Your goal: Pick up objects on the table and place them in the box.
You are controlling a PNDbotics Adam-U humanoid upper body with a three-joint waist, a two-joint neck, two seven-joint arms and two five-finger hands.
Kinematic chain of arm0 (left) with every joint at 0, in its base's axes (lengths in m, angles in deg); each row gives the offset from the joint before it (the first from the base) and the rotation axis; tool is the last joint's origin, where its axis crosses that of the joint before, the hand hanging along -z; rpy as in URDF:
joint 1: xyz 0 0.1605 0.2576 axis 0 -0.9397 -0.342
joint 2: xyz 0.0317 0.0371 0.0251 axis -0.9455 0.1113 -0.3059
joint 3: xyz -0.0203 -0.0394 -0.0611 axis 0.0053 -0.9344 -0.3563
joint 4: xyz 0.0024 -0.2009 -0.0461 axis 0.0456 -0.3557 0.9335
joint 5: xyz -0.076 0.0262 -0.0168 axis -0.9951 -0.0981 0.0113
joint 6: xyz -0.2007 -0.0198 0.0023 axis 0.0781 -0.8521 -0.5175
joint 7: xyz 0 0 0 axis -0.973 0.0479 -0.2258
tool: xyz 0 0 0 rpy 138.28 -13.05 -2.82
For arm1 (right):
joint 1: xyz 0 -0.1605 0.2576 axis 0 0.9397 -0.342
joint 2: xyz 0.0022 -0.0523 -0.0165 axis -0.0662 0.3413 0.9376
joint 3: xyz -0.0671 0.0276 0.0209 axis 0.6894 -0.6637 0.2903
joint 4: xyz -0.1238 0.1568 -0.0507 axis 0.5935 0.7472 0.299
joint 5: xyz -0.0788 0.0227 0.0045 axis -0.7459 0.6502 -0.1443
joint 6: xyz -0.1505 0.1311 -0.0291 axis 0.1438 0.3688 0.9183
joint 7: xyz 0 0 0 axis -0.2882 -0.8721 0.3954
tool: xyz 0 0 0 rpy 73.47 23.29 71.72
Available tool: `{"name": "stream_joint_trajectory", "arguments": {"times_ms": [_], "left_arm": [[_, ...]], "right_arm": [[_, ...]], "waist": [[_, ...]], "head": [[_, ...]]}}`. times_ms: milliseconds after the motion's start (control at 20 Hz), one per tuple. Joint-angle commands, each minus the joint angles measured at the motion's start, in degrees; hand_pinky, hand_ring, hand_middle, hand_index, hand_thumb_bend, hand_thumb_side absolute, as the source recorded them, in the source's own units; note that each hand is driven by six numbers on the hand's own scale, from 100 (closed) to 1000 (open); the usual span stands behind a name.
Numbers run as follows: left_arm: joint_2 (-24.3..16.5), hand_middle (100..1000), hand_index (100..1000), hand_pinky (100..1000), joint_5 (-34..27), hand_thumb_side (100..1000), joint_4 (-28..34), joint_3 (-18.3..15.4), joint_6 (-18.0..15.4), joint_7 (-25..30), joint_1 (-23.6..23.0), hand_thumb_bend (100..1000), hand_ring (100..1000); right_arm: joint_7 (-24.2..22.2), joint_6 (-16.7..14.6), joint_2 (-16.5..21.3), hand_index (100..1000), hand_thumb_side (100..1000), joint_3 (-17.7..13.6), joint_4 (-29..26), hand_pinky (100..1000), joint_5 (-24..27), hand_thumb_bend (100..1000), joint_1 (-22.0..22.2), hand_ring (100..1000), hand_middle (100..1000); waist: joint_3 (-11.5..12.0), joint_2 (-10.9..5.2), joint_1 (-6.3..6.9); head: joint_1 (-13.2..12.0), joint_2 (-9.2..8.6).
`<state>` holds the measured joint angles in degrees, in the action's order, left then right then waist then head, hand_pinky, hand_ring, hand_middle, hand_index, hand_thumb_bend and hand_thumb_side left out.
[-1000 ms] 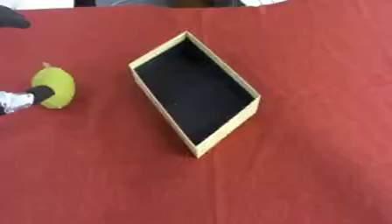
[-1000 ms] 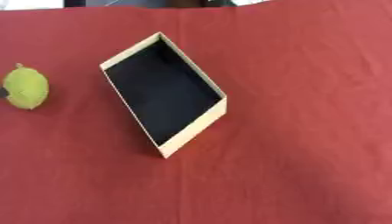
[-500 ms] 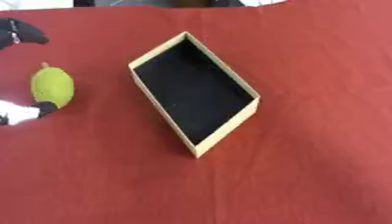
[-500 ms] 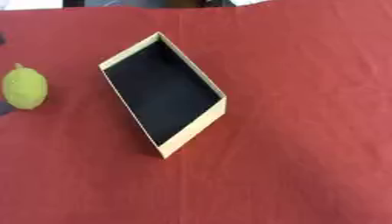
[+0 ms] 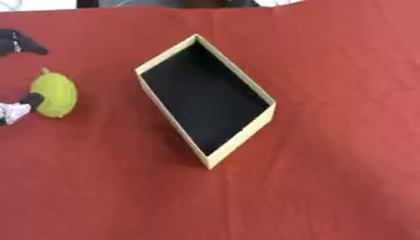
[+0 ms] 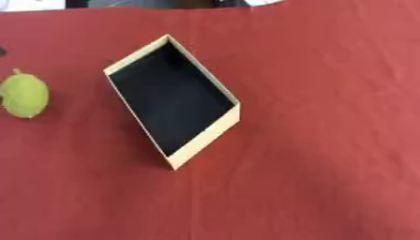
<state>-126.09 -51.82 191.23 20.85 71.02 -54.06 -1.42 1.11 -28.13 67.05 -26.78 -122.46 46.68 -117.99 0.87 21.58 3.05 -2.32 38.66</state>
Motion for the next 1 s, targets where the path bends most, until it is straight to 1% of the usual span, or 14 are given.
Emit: {"name": "stream_joint_trajectory", "arguments": {"times_ms": [50, 250, 450, 600, 850, 1000], "left_arm": [[-1.31, 791, 869, 819, -0.44, 100, -1.38, 0.16, 0.11, 1.17, 1.18, 245, 830], [-1.16, 802, 870, 821, 0.42, 100, -3.35, 1.08, 0.09, 2.51, 2.19, 244, 833], [-0.98, 808, 878, 826, 1.13, 100, -5.72, 2.01, 0.07, 3.86, 2.97, 281, 837], [-0.97, 819, 891, 833, 2.05, 100, -7.55, 2.61, -0.1, 4.68, 3.73, 325, 844], [-0.43, 824, 904, 838, 5.8, 100, -11.72, 3.47, -0.17, 4.5, 5.69, 365, 850], [0.18, 827, 904, 837, 8.34, 100, -13.99, 4.09, -0.51, 3.86, 6.96, 355, 850]], "right_arm": [[-0.16, -0.04, 1.7, 826, 619, -0.21, -1.14, 802, 0.24, 125, -0.79, 790, 717], [-0.21, -0.07, 1.63, 825, 618, -0.19, -1.14, 801, 0.32, 125, -0.92, 790, 716], [-0.18, -0.15, 1.63, 825, 617, -0.2, -1.14, 801, 0.38, 125, -1.01, 790, 715], [-0.2, -0.14, 1.48, 825, 618, -0.13, -1.14, 801, 0.54, 123, -1.06, 790, 715], [-0.34, -0.11, 1.27, 824, 619, -0.01, -1.14, 801, 0.67, 122, -1.13, 790, 714], [-0.34, -0.07, 1.21, 824, 620, 0.0, -1.14, 801, 0.71, 121, -1.09, 790, 714]], "waist": [[-0.06, -1.21, -0.03], [-0.22, -1.14, -0.07], [-0.37, -1.07, -0.08], [-0.36, -1.04, -0.04], [-0.51, -1.03, -0.13], [-0.57, -0.98, -0.19]], "head": [[0.08, -0.58], [0.02, -0.53], [-0.94, -0.44], [-1.49, -0.59], [-1.66, -0.85], [-1.74, -0.95]]}}
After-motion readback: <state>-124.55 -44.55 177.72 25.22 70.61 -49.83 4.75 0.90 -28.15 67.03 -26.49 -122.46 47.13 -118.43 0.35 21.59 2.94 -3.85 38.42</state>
